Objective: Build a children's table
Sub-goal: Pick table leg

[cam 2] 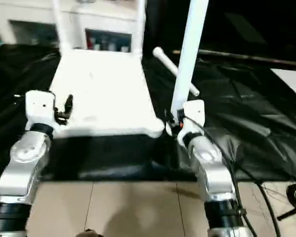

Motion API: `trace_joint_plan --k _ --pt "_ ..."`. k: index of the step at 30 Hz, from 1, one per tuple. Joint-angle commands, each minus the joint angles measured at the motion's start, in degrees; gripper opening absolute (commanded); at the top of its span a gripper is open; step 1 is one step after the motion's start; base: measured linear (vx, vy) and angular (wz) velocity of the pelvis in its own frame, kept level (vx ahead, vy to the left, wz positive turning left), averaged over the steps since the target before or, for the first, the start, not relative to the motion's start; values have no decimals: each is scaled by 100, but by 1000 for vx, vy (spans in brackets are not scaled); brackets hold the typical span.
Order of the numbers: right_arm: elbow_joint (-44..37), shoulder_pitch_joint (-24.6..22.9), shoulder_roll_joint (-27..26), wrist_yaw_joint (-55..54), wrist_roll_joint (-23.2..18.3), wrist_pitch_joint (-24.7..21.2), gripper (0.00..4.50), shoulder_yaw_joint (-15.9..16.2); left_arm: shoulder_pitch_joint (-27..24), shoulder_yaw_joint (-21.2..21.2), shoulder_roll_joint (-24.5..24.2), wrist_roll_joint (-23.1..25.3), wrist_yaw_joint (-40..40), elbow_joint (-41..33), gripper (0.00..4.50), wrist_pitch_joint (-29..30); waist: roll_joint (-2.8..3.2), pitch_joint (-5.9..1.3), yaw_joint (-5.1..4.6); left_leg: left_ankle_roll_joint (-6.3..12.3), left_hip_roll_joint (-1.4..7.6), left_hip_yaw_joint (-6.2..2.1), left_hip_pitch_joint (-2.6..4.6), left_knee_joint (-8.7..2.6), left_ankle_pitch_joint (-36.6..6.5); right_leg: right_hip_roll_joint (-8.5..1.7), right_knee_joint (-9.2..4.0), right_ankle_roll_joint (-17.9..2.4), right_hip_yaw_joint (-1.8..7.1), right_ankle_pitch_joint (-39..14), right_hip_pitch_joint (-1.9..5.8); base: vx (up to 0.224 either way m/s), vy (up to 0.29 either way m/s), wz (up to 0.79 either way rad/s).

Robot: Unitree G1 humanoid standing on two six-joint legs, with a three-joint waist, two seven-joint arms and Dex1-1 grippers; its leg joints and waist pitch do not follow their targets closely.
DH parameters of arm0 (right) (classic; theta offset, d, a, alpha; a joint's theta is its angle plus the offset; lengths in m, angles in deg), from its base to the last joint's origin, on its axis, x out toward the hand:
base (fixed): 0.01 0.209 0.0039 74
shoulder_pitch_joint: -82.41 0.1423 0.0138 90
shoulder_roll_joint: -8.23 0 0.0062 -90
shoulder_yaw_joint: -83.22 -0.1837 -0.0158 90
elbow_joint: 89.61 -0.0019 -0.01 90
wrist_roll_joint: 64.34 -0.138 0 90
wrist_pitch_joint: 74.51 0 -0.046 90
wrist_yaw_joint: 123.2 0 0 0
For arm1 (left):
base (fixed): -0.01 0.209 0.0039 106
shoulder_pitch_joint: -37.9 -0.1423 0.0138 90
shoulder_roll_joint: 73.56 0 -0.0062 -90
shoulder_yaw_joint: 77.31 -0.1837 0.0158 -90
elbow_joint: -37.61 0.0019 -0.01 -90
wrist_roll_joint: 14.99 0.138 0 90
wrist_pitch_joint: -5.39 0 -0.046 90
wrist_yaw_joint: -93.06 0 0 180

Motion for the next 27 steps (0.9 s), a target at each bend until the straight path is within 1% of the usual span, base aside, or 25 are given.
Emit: trace_joint_plan --k 1,2,4,5,6,7,8,9,10,11,12,13,14,15,16,17,18,19,20,21,22,24,25,26,27 --pt "2 -23 139 53 6 -2 189 -173 -37 -146 54 -102 47 -151 311 58 -84 -315 108 -184 187 -49 146 -242 -2086 -995 -915 -325 442 -2086 60 -97 -113 -16" --pt "-9 -36 160 72 57 18 189 -146 -54 -149 59 -176 101 -159 311 7 -171 -282 257 -86 274 -13 133 -21 -953 -1174 -1089 76 557 -3433 53 -96 -88 -24" --pt "-32 -56 170 100 75 12 189 -129 -69 -156 62 -222 135 -180 311 -13 -62 -272 312 -271 400 12 94 -344 -663 -871 -952 -130 297 -3408 80 -75 -53 -26" --pt "-97 -90 189 106 111 -4 189 -92 -69 -162 78 -193 123 -198 311 -57 11 -267 256 -464 493 21 143 -570 -1323 -567 -823 -335 162 -2763 13 -49 -22 -21" --pt "-129 -101 181 94 85 -28 189 -103 -55 -155 98 -154 120 -204 311 -46 41 -214 237 -510 436 -151 20 -771 -2603 -560 -721 -444 -94 -2840 181 0 0 0" --pt "-149 -109 175 83 67 -42 189 -111 -47 -148 113 -129 124 -212 311 -36 142 -217 190 -552 435 -211 3 -847 -3172 -517 -702 -423 -152 -2963 229 0 0 0" --pt "-150 -109 175 82 66 -43 189 -112 -47 -148 113 -128 124 -212 311 -36 179 -217 166 -638 419 -289 123 -824 -4037 -580 -772 -526 -180 -3156 257 0 0 0" --pt "-133 -100 194 81 82 -29 189 -89 7 -161 147 -88 150 -194 311 -37 101 -210 171 -479 281 -314 -29 -823 -3998 -674 -884 -638 -269 -3341 503 0 8 30" --pt "-105 -83 208 80 101 -11 189 -76 29 -173 152 -85 152 -181 311 -42 167 -136 209 -430 235 -241 -61 -827 -4056 -683 -916 -614 -336 -3823 563 0 8 30" --pt "-84 -70 216 76 111 2 189 -69 42 -188 153 -91 157 -171 311 -52 69 -166 195 -229 189 -111 -2 -587 -3596 -850 -1075 -673 -350 -4394 662 6 4 52" --pt "-82 -69 216 77 113 3 189 -70 43 -190 152 -94 157 -171 311 -53 50 -83 200 -21 286 -44 297 -50 -2905 -1252 -1555 -763 -422 -5011 612 45 35 62" --pt "-71 -46 212 98 126 6 189 -81 50 -224 134 -103 146 -165 311 -52 -13 -23 150 125 322 -21 236 88 -2464 -1326 -1633 -730 -503 -5208 664 45 35 62" --pt "-77 -27 199 118 104 -6 189 -105 51 -249 126 -102 154 -160 311 -47 122 67 159 129 449 -7 302 137 -2282 -1367 -1734 -658 -771 -5310 865 25 78 52" --pt "-77 -24 196 119 99 -8 189 -110 52 -252 126 -104 158 -159 311 -47 258 45 -81 -514 670 -125 728 -362 -3575 -611 -1203 -567 -897 -4139 607 59 104 26" --pt "-82 -14 196 128 90 -13 189 -120 52 -270 124 -94 169 -154 311 -47 402 20 -55 -755 773 -224 807 -767 -4632 -274 -676 -591 -750 -3131 591 59 104 26" --pt "-85 -11 195 129 90 -5 189 -133 50 -292 121 -86 201 -145 311 -46 405 -60 -61 -1029 894 -315 897 -1159 -5539 -40 -50 -602 -538 -1334 504 119 104 -2" --pt "-85 -11 195 129 90 -5 189 -133 50 -292 121 -86 201 -145 311 -46 347 -75 -95 -957 922 -428 1007 -1148 -5459 -71 -7 -466 -367 -923 330 111 80 -3" --pt "-79 -18 202 133 85 5 189 -140 46 -305 129 -54 217 -145 311 -46 345 -70 -105 -913 898 -412 1007 -1151 -5424 -87 0 -441 -323 -885 281 111 80 -3" --pt "-76 -21 204 124 87 7 189 -141 43 -306 132 -51 235 -145 311 -49 254 -75 -149 -742 859 -399 964 -1169 -5267 -168 -103 -377 -231 -913 310 107 48 -6" --pt "-70 -22 200 116 78 0 189 -151 44 -307 136 -51 245 -141 311 -51 115 -94 -138 -454 764 -334 1005 -1052 -4907 -356 -425 -340 -49 -1162 285 120 -3 4" --pt "-60 -23 188 107 54 -12 189 -173 48 -317 132 -50 269 -125 311 -65 -27 -60 -28 -287 452 64 832 -639 -4117 -761 -955 -658 303 -2262 395 120 -3 4" --pt "-45 -15 187 116 53 -11 189 -180 65 -330 122 -70 301 -97 311 -73 -123 -152 180 255 322 180 353 62 -2009 -1285 -1338 -918 725 -3465 955 181 -14 -4" --pt "-61 -18 185 126 51 -18 189 -173 78 -340 109 -69 320 -68 311 -95 -149 -211 260 490 354 98 30 337 -849 -1356 -1339 -904 753 -3511 1164 194 -6 -12" --pt "-72 -14 192 142 48 -30 189 -172 107 -359 102 -80 334 -18 311 -115 -13 -282 310 572 313 55 -82 130 -311 -935 -1175 -1008 514 -2454 1215 188 -9 -9" --pt "-78 -16 205 150 58 -34 189 -166 122 -369 104 -84 343 9 311 -120 149 -387 236 616 319 108 168 -302 475 -334 -934 -942 44 -1132 1116 232 39 6"
